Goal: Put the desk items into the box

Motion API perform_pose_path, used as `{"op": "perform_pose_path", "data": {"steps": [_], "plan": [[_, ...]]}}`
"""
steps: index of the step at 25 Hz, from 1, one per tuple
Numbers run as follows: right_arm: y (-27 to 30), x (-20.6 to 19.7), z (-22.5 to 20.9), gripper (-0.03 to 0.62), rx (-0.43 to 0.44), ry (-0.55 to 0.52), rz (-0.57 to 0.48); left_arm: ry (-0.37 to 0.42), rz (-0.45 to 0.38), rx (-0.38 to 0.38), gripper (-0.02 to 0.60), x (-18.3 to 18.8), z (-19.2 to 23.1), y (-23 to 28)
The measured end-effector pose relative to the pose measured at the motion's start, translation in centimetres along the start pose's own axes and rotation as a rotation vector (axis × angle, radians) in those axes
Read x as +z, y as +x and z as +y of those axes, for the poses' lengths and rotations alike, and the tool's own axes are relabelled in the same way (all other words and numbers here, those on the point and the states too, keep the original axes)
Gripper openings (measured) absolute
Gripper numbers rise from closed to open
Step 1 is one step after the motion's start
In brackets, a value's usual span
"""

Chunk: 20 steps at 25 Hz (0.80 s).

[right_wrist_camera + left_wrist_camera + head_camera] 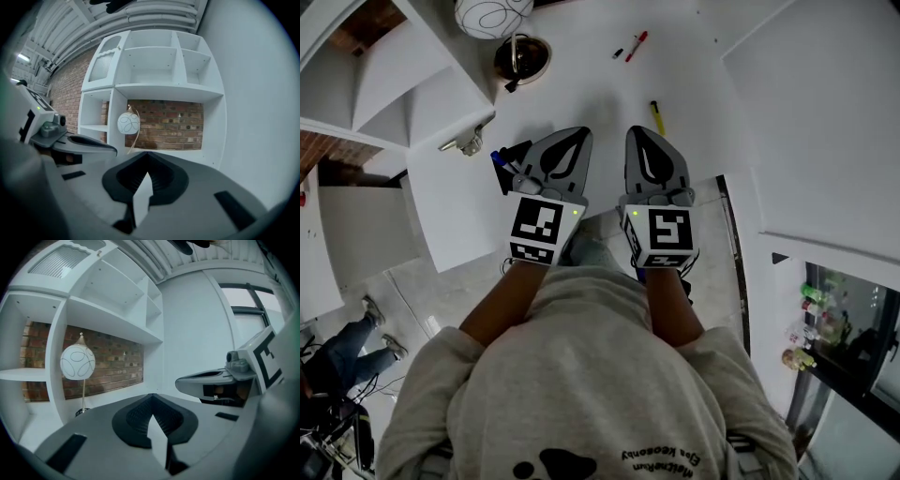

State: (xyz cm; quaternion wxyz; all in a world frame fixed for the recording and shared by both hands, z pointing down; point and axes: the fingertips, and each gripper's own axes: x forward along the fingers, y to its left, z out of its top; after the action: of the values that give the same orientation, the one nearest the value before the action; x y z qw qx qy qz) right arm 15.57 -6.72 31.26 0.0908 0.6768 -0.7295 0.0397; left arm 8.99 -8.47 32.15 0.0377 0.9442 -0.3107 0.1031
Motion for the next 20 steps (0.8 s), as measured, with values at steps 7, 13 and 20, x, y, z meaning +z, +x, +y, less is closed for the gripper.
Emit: {"op": "perform_pose_path", "data": {"steps": [7, 13, 20], "plan": [[-1.0, -0.5, -4.0, 0.017, -0.08, 0.002, 0.013, 0.008, -0.001, -0.081, 0.005, 0.4, -2.6, 3.0], [-1.2, -1.2, -6.8, 0.017, -0.12, -0.034, 0.035, 0.03, 0.009, -0.127, 0.003, 0.4, -4.2, 5.4], [-0.9, -2.3, -8.6, 0.017, -0.126, -0.038, 0.049, 0.038, 0.023, -0.16, 0.004, -0.4, -5.3, 7.5]]}}
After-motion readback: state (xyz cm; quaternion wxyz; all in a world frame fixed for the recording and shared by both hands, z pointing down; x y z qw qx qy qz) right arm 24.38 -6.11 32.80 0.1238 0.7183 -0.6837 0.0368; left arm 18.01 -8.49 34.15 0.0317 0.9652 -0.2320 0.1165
